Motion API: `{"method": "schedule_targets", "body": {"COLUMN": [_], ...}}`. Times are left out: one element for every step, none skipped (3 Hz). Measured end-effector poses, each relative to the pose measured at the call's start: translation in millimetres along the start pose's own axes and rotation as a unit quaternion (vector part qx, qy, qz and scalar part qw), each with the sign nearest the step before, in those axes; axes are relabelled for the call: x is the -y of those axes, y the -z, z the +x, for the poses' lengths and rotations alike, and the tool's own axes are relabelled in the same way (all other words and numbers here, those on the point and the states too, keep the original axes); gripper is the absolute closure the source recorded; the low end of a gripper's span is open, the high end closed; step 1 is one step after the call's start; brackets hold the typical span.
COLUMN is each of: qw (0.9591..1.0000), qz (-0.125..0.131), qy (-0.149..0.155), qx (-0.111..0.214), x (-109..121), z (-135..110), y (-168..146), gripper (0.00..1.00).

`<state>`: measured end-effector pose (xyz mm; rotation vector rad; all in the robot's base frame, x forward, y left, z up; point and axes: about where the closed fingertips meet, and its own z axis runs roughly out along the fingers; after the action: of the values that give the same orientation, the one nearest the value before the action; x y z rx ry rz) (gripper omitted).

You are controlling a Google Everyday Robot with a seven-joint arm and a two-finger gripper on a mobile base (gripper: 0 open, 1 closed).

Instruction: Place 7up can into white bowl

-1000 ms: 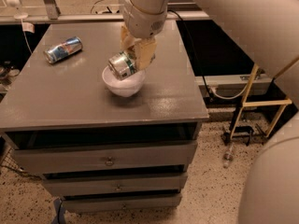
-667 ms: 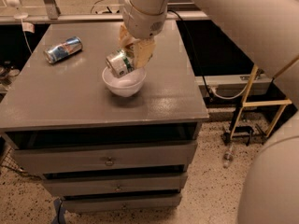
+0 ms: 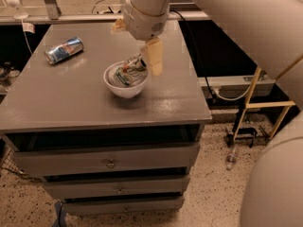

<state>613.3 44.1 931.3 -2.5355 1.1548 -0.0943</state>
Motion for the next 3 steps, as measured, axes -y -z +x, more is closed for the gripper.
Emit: {"method": "schedule_targets", "body": {"qw": [1.0,0.9988,0.9921], "qz": [0.0,-0.006,-0.007], "qy": [-0.001,-0.048,-0.123], "qx": [0.0,-0.008,-0.025], "x": [0.0,-16.0,-41.2], "z": [0.2,26.0,66.5], "y": [-0.1,14.6,29.7], "gripper": [0.0,0.0,0.0]}}
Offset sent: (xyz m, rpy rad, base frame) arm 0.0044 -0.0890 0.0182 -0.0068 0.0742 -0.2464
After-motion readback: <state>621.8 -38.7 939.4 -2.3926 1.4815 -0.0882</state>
